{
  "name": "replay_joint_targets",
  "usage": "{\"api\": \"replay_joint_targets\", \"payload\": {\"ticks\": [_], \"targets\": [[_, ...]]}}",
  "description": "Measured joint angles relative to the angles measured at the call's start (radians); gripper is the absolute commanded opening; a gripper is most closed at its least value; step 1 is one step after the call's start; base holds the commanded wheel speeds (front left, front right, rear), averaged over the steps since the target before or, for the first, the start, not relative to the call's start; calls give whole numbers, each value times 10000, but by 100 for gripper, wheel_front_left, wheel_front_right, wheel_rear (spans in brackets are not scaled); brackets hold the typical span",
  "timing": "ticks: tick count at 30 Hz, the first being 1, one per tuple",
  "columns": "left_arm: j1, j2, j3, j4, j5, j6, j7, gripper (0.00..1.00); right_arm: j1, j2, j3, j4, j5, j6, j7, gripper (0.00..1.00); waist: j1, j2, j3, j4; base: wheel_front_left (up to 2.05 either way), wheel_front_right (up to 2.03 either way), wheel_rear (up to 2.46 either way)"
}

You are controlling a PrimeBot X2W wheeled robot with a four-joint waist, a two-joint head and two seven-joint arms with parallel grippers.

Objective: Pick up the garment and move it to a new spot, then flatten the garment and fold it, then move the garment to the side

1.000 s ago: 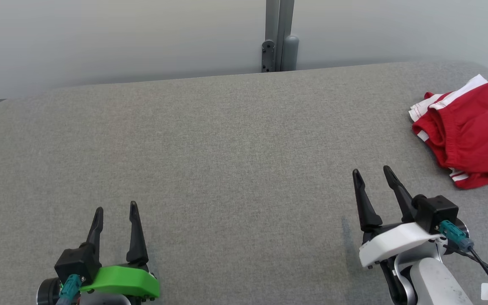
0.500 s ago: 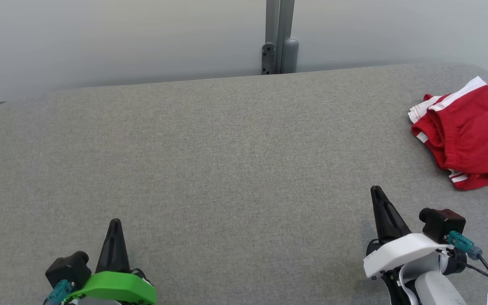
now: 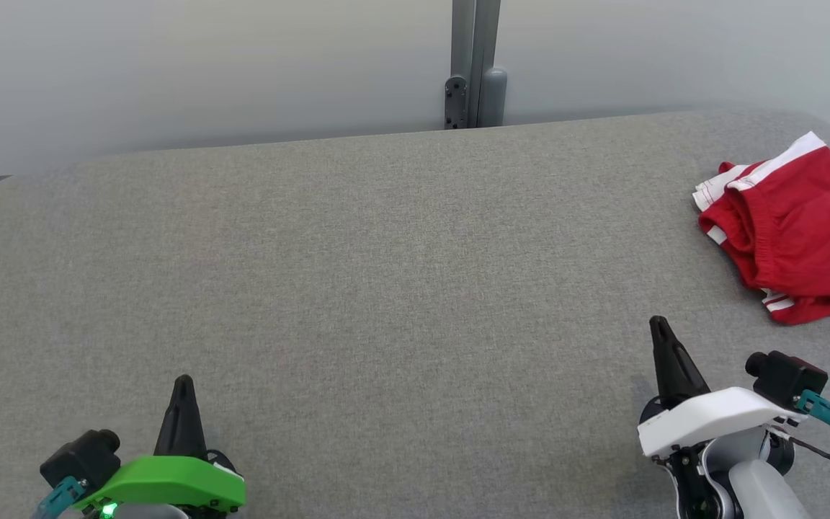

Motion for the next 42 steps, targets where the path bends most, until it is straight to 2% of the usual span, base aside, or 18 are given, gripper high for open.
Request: {"api": "replay_joint_targets", "payload": {"ticks": [21, 42], "targets": [[-244, 0, 477, -44, -2786, -341, 780, 0, 7, -38, -414, -192, 2907, -2, 746, 0, 0, 0, -70, -15, 0, 0, 0], [-439, 0, 846, -81, -4915, -631, 1396, 0, 27, -52, -779, -343, 5235, -4, 1379, 0, 0, 0, -140, -30, 0, 0, 0]]}}
